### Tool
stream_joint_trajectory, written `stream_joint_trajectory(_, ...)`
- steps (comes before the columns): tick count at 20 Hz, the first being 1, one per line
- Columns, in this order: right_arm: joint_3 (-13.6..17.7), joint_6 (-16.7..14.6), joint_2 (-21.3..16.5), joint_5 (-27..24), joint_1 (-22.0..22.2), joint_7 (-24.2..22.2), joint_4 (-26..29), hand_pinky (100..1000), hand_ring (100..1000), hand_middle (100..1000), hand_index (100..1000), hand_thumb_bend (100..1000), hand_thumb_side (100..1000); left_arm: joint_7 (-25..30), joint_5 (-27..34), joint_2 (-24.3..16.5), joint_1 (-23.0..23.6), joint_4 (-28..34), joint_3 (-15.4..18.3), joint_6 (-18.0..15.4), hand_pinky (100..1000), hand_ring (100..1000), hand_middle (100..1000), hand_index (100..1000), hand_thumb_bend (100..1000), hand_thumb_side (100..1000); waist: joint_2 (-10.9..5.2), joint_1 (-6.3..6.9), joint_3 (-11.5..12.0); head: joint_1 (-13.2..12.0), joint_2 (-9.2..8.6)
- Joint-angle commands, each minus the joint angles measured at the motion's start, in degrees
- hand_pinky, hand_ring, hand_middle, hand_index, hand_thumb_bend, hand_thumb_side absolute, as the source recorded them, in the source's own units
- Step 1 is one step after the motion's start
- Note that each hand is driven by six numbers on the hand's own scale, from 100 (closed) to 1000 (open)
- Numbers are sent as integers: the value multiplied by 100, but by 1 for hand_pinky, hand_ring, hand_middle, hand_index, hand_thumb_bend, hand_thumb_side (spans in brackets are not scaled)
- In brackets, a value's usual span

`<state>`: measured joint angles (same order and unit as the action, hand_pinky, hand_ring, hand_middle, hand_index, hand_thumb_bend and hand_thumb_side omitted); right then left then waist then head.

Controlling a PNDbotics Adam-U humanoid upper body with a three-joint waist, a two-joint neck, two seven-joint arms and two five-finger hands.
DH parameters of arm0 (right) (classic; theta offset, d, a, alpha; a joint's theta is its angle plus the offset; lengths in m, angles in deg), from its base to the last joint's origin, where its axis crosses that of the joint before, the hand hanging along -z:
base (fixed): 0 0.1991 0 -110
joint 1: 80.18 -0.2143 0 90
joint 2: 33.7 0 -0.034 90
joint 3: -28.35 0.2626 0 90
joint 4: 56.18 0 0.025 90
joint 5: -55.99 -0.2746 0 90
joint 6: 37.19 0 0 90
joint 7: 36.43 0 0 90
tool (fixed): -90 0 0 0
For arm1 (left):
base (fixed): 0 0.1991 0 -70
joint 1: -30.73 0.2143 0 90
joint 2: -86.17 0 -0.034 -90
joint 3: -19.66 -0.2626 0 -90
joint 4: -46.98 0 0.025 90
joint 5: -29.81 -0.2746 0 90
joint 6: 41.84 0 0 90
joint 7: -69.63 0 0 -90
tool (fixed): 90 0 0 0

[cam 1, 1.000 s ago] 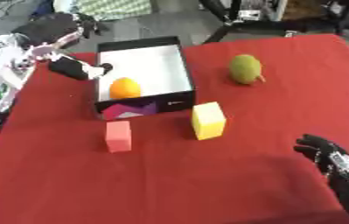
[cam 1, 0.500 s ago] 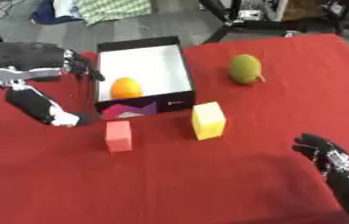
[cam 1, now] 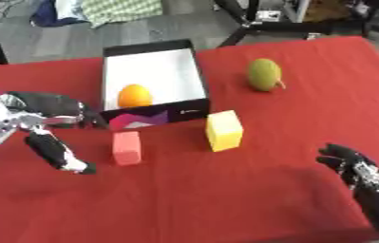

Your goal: Pick up objects on the table and place them in the box.

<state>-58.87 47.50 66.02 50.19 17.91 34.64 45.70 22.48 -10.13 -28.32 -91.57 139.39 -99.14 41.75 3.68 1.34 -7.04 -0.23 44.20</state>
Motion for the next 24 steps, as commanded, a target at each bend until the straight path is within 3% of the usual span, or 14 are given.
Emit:
stream_joint_trajectory(1,1,-4,-62,14,-39,-9,60,1000,849,803,863,100,805,-295,-286,67,-125,-113,-37,13,803,758,812,935,491,655,-141,22,-9,11,-8)
stream_joint_trajectory(17,-10,-3,-57,1,-37,-28,55,1000,849,803,863,100,806,-951,-924,798,-295,-904,-145,155,785,730,790,928,466,647,-144,13,-23,32,-8)
stream_joint_trajectory(23,-10,1,-53,-3,-41,-29,56,1000,850,803,863,100,807,-891,-910,949,-329,-1067,-201,90,756,666,730,878,384,570,-143,14,-36,38,-8)
stream_joint_trajectory(24,-11,2,-53,-3,-41,-31,56,1000,850,803,863,100,807,-866,-896,962,-332,-1082,-210,74,749,645,707,854,341,524,-142,14,-36,40,-8)
